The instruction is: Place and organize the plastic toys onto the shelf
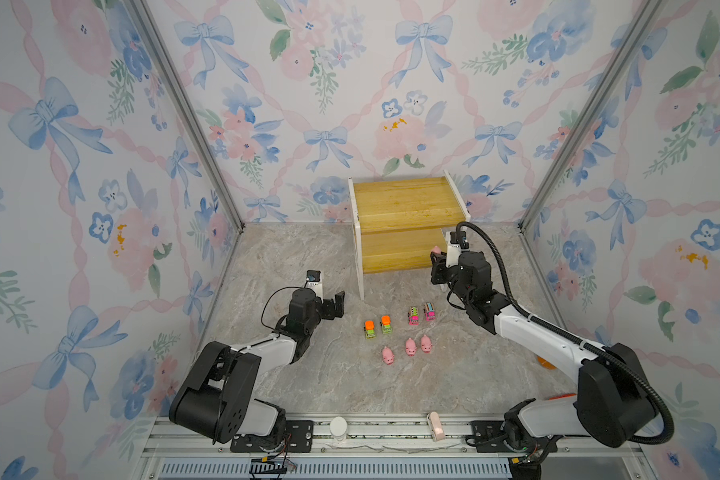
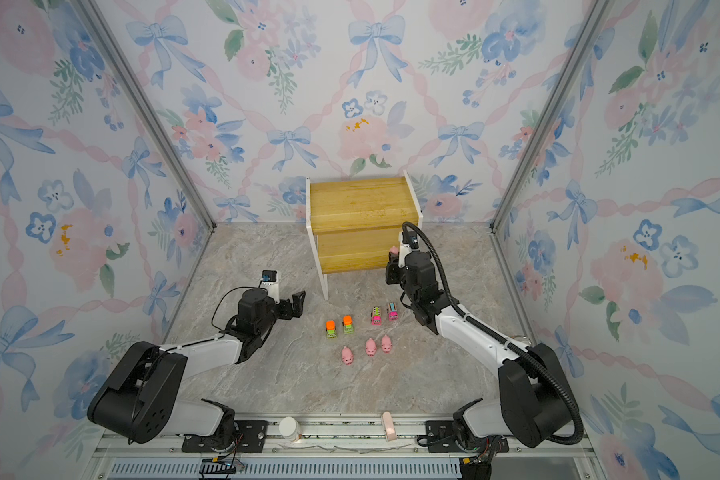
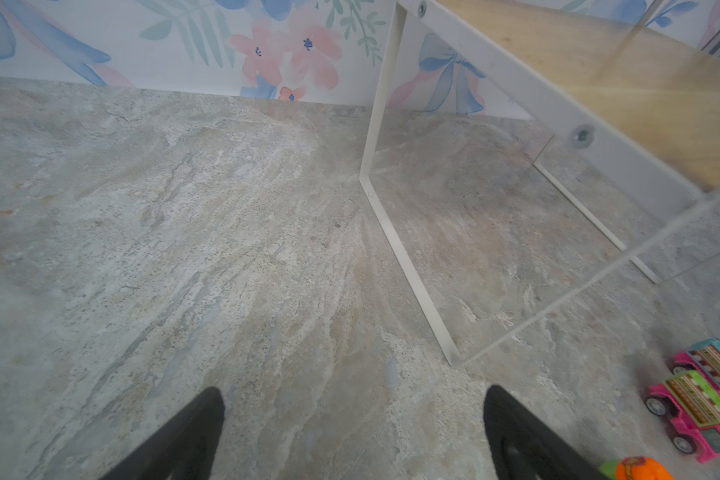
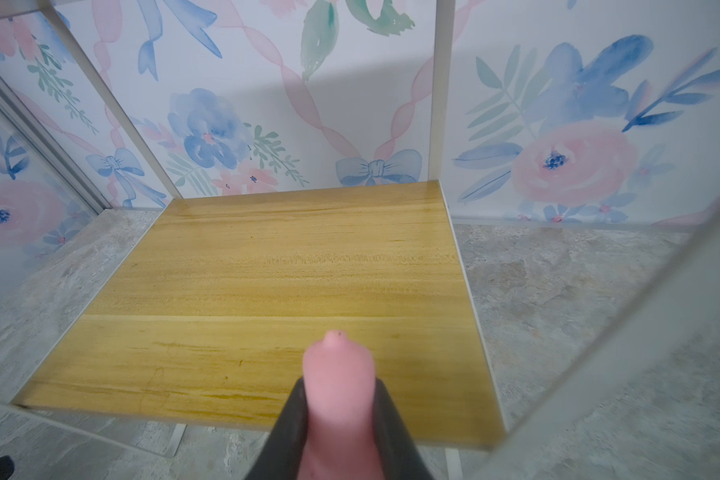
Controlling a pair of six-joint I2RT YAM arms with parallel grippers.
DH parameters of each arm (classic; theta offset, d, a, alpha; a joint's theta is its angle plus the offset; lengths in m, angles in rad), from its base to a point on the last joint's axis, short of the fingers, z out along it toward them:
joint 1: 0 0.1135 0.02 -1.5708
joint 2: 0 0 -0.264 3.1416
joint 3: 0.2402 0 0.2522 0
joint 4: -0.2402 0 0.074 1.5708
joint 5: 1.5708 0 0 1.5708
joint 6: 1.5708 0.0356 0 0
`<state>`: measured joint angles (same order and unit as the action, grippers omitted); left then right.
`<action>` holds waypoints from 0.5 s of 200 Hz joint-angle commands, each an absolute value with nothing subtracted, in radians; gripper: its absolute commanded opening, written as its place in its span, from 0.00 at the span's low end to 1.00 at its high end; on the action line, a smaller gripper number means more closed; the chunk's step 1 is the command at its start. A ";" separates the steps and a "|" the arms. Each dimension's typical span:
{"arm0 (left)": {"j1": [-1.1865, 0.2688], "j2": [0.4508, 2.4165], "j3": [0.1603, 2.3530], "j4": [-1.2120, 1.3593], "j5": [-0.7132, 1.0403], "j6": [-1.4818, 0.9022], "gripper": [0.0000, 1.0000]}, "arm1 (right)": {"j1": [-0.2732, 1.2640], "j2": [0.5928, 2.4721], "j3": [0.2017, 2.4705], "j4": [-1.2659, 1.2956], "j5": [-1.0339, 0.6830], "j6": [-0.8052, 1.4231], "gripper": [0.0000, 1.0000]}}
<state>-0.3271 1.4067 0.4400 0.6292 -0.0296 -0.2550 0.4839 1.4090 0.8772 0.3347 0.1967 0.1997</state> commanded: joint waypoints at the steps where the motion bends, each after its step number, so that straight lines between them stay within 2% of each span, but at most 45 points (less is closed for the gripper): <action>1: -0.330 1.386 0.429 0.629 -0.043 -0.229 0.98 | 0.499 1.434 0.863 0.434 0.220 0.174 0.25; 100: -0.331 1.389 0.431 0.629 -0.049 -0.221 0.98 | 0.506 1.536 0.884 0.520 0.248 0.137 0.25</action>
<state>-0.3271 1.4063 0.4400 0.6292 -0.0410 -0.2428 0.4923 1.5238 0.8745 0.4671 0.2199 0.1555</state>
